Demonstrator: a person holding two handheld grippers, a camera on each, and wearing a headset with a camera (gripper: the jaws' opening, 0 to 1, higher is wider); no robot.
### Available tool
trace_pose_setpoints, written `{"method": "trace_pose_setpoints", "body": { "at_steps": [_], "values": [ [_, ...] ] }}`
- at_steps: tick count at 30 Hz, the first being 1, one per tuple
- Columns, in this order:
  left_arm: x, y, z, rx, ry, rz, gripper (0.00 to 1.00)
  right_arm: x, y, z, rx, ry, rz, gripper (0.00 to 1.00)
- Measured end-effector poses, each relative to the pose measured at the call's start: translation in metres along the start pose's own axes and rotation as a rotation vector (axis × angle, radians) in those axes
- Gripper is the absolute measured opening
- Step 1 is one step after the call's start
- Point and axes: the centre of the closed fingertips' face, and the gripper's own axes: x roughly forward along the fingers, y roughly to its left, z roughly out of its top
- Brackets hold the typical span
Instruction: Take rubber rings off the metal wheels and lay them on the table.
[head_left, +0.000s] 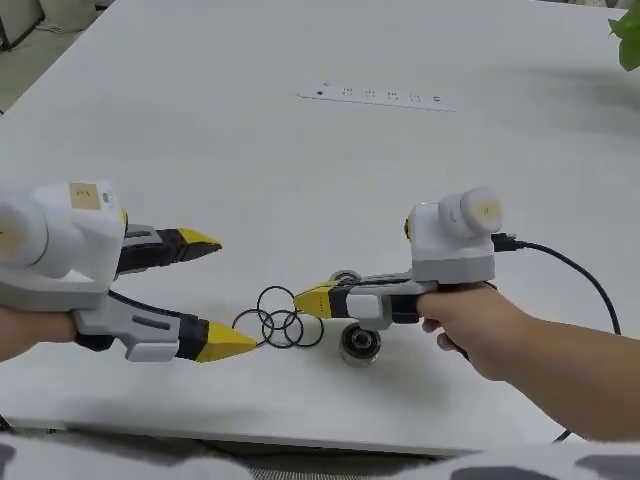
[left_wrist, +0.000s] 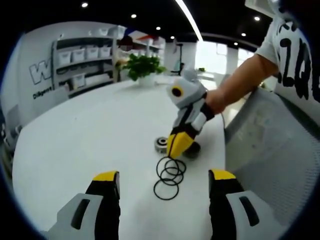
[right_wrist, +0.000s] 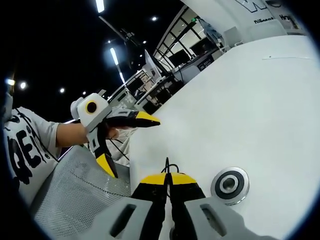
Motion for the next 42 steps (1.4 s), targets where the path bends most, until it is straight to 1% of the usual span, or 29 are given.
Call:
{"method": "trace_pose_setpoints", "body": {
  "at_steps": [7, 13, 19, 24, 32, 36, 42],
  "values": [
    [-0.001, 0.002, -0.002, -0.007, 0.001, 0.003, 0.73, 0.002, -0.004, -0.002, 0.001, 0.009, -0.008, 0.0],
    [0.0, 0.002, -0.003, -0.009, 0.002, 0.004, 0.73, 0.002, -0.01, -0.003, 0.004, 0.013, -0.023, 0.0],
    [0.0, 0.003, -0.003, -0.011, 0.002, 0.006, 0.73, 0.003, -0.013, -0.003, 0.003, 0.017, -0.034, 0.0],
    [0.0, 0.003, -0.003, -0.01, 0.003, 0.005, 0.73, 0.004, -0.015, -0.005, -0.01, 0.029, -0.049, 0.0],
    [-0.001, 0.003, -0.003, -0.011, 0.002, 0.007, 0.73, 0.004, -0.018, -0.005, -0.012, 0.033, -0.074, 0.0],
    [-0.001, 0.003, -0.003, -0.011, 0.004, 0.007, 0.73, 0.004, -0.02, -0.004, -0.029, 0.035, -0.089, 0.0],
    [0.0, 0.004, -0.004, -0.012, 0.008, 0.005, 0.73, 0.003, -0.022, -0.004, -0.037, 0.034, -0.092, 0.0]
  ]
}}
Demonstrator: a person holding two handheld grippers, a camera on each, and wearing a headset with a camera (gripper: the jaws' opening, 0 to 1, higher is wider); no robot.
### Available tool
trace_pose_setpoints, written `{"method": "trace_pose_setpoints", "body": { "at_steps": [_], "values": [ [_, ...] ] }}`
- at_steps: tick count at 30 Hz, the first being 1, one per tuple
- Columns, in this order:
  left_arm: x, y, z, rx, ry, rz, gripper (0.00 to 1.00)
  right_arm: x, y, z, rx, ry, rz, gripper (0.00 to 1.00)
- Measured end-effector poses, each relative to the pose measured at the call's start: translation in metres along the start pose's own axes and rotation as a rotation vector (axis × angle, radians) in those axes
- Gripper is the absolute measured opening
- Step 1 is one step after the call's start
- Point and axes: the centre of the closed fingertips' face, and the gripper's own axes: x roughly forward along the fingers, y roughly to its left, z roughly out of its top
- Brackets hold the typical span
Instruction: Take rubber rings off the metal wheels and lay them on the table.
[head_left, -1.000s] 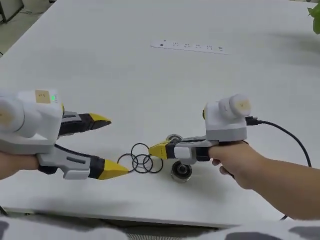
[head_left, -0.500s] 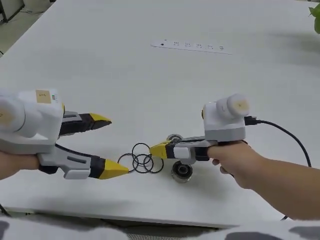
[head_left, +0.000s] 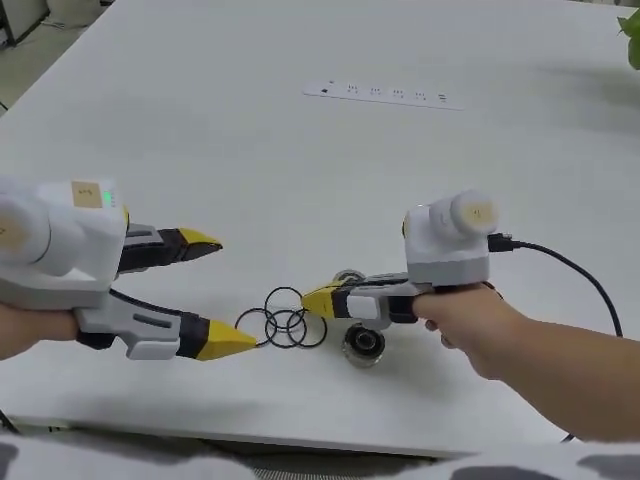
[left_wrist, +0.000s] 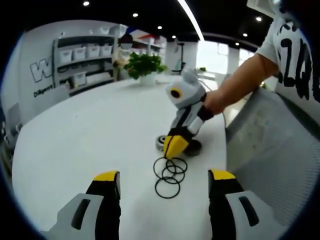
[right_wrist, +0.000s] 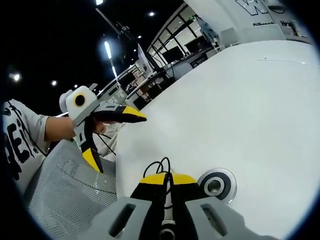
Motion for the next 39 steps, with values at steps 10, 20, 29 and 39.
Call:
{"method": "trace_pose_setpoints", "body": {
  "at_steps": [10, 20, 29, 39],
  "values": [
    [0.001, 0.0, 0.001, 0.002, 0.001, -0.002, 0.73, 0.0, -0.003, 0.002, -0.02, 0.0, 0.002, 0.06],
    [-0.002, -0.001, 0.002, 0.005, 0.001, 0.003, 0.73, 0.001, 0.0, 0.006, -0.05, -0.005, 0.004, 0.14],
    [-0.003, -0.001, 0.004, 0.007, -0.004, 0.007, 0.73, -0.001, 0.003, 0.014, -0.066, -0.024, 0.003, 0.19],
    [-0.005, -0.001, 0.008, 0.014, -0.008, 0.006, 0.73, -0.009, 0.015, 0.034, -0.084, -0.088, 0.012, 0.24]
  ]
}}
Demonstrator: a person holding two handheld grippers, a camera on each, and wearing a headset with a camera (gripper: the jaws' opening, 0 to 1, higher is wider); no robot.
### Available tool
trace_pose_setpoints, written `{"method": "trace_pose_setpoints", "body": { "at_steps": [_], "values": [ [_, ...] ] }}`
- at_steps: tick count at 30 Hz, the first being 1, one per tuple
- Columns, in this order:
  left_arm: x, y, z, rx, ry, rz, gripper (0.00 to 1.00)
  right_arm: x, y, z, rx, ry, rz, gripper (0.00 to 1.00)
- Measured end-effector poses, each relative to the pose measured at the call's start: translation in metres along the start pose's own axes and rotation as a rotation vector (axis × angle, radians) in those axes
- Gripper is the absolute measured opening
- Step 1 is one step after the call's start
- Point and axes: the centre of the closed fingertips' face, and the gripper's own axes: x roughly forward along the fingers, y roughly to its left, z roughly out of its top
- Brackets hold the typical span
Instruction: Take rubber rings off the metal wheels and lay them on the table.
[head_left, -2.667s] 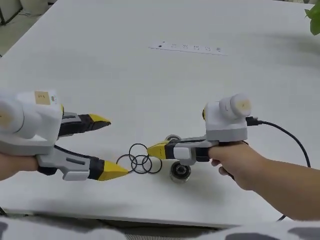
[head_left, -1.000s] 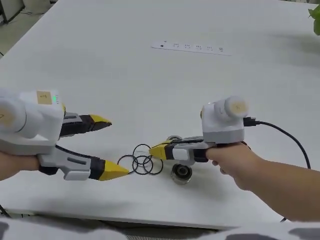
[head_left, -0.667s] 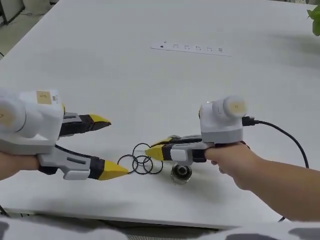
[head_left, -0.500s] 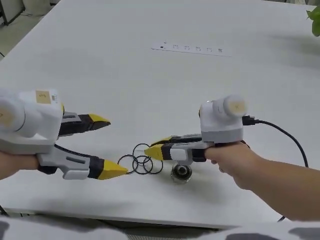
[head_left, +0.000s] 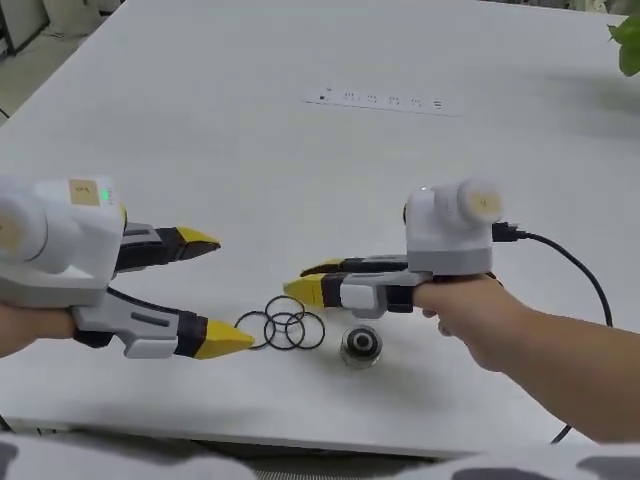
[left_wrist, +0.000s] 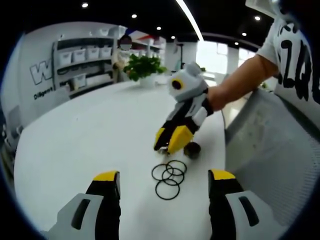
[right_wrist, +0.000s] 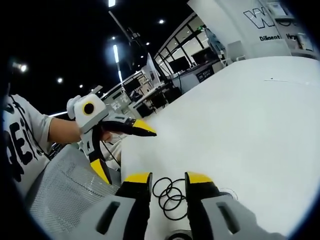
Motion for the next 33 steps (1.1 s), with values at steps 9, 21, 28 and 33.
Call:
{"method": "trace_pose_setpoints", "body": {
  "at_steps": [9, 21, 28, 33],
  "values": [
    [-0.001, 0.005, 0.01, 0.01, -0.017, 0.013, 0.73, -0.015, 0.0, 0.023, -0.035, -0.063, -0.013, 0.31],
    [-0.008, 0.011, 0.018, 0.015, -0.03, 0.028, 0.73, -0.035, 0.003, 0.04, -0.089, -0.116, -0.04, 0.38],
    [-0.012, 0.014, 0.024, 0.017, -0.044, 0.039, 0.73, -0.043, 0.013, 0.043, -0.132, -0.124, -0.043, 0.43],
    [-0.014, 0.014, 0.026, 0.017, -0.053, 0.044, 0.73, -0.051, 0.017, 0.045, -0.155, -0.133, -0.052, 0.46]
  ]
}}
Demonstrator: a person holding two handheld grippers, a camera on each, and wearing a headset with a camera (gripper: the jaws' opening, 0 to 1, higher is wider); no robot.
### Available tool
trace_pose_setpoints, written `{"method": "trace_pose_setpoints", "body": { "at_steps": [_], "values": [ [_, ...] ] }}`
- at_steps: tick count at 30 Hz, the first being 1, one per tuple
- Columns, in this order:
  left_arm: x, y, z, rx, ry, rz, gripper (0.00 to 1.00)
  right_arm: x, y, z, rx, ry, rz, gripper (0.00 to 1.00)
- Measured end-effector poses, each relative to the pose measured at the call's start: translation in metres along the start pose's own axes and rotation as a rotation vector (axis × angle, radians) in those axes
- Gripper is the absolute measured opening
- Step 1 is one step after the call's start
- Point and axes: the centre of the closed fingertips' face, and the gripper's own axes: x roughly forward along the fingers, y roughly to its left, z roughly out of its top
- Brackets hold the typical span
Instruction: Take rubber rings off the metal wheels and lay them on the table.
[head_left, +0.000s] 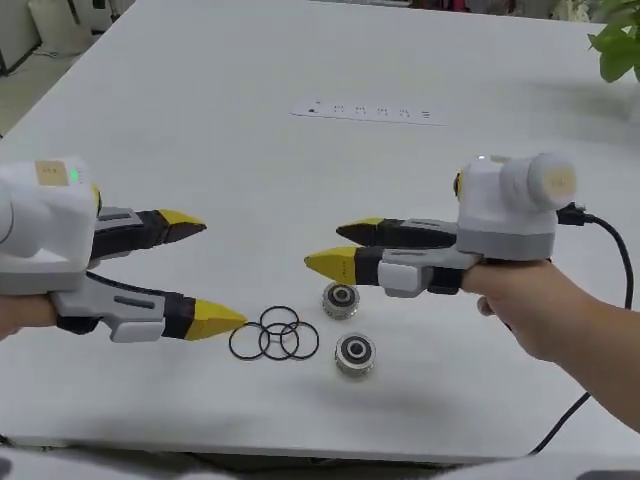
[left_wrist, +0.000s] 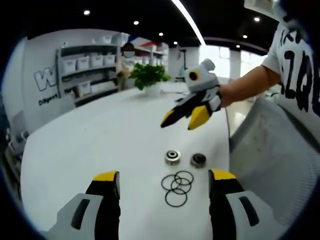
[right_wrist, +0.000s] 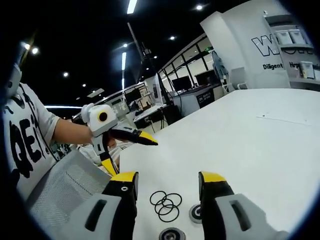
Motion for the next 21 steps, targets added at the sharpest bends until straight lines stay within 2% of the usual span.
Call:
{"method": "trace_pose_setpoints", "body": {
  "at_steps": [11, 21],
  "values": [
    [-0.002, 0.002, 0.005, 0.007, -0.01, 0.007, 0.74, -0.017, -0.001, 0.011, -0.051, -0.027, -0.024, 0.52],
    [-0.004, 0.002, 0.009, 0.011, -0.015, 0.012, 0.74, -0.031, -0.008, 0.013, -0.081, -0.038, -0.052, 0.55]
  ]
}}
